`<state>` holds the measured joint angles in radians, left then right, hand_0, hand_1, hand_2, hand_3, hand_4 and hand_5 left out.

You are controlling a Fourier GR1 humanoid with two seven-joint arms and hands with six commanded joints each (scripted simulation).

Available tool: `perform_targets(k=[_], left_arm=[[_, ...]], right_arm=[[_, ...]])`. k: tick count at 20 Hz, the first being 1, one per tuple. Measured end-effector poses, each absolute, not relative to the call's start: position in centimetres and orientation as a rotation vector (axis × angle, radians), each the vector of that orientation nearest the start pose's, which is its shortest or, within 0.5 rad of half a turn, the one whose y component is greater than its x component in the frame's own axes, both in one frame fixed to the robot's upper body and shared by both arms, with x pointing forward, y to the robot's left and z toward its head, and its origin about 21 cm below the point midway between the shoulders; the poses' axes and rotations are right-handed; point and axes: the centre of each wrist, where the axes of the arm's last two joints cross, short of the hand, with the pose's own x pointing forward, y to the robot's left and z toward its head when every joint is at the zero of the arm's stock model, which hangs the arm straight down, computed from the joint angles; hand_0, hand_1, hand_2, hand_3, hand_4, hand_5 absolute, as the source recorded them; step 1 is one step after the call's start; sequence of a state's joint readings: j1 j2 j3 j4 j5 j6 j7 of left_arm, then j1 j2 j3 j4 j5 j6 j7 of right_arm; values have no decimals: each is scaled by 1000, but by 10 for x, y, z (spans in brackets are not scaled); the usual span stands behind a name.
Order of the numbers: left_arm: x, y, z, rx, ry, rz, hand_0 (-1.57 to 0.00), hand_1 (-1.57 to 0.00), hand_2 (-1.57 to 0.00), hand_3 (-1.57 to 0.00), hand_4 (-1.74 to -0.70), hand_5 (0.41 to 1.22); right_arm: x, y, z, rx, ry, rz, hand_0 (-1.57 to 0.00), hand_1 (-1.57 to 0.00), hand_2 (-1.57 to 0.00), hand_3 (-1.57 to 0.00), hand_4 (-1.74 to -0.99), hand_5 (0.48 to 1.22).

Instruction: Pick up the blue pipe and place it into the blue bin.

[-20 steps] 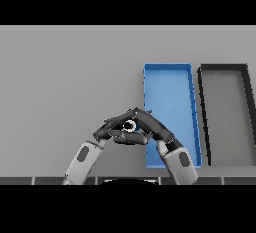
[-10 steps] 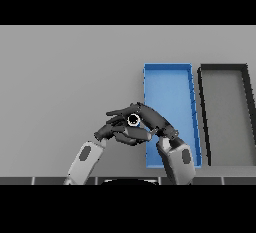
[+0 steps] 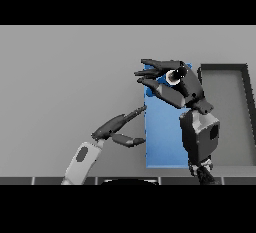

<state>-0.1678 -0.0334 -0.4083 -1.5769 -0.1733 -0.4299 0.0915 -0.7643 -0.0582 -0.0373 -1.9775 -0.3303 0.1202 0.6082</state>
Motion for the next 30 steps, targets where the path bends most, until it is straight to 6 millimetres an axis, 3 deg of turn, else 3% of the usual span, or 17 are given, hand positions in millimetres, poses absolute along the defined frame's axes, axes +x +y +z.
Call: perform_targets(k=[4,10,19,21,24,25,27,29,30], left_arm=[[254,108,42,-486,-1536,-876,1,1,1,1,-950,472],[253,111,40,-465,-1525,-876,1,1,1,1,-943,465],[259,112,40,-441,-1563,-883,1,1,1,1,-928,465],[259,110,41,-438,-1566,-878,1,1,1,1,-928,467],[257,111,41,-438,-1571,-883,1,1,1,1,-923,476],[258,110,42,-433,-1573,-887,1,1,1,1,-923,478],[258,108,42,-434,-1573,-888,1,1,1,1,-922,481],[257,113,41,-424,-1575,-887,1,1,1,1,-919,486],[255,111,42,-436,-1582,-887,1,1,1,1,-918,489]], right_arm=[[287,-195,289,356,-2006,356,-1571,-1571,-1571,-1571,-1498,1221],[297,-242,244,137,-1831,231,-1571,-1571,-1571,-1571,-1499,1221],[282,-269,152,-73,-1468,74,-1571,-1571,-1571,-1571,-1500,1221],[275,-268,133,-86,-1385,36,-1571,-1571,-1571,-1571,-1499,1221],[270,-270,115,-88,-1280,-16,-1571,-1571,-1571,-1571,-1497,1221],[265,-271,110,-85,-1247,-18,-1571,-1571,-1571,-1257,-1546,1221],[262,-267,101,-69,-1174,-27,-1571,-1571,-1571,-804,-1616,1221],[263,-265,96,-65,-1102,-50,-1571,-1571,-1571,-514,-1661,1221],[262,-263,95,-66,-1065,-57,-1571,-1571,-1571,-411,-1677,1171]])
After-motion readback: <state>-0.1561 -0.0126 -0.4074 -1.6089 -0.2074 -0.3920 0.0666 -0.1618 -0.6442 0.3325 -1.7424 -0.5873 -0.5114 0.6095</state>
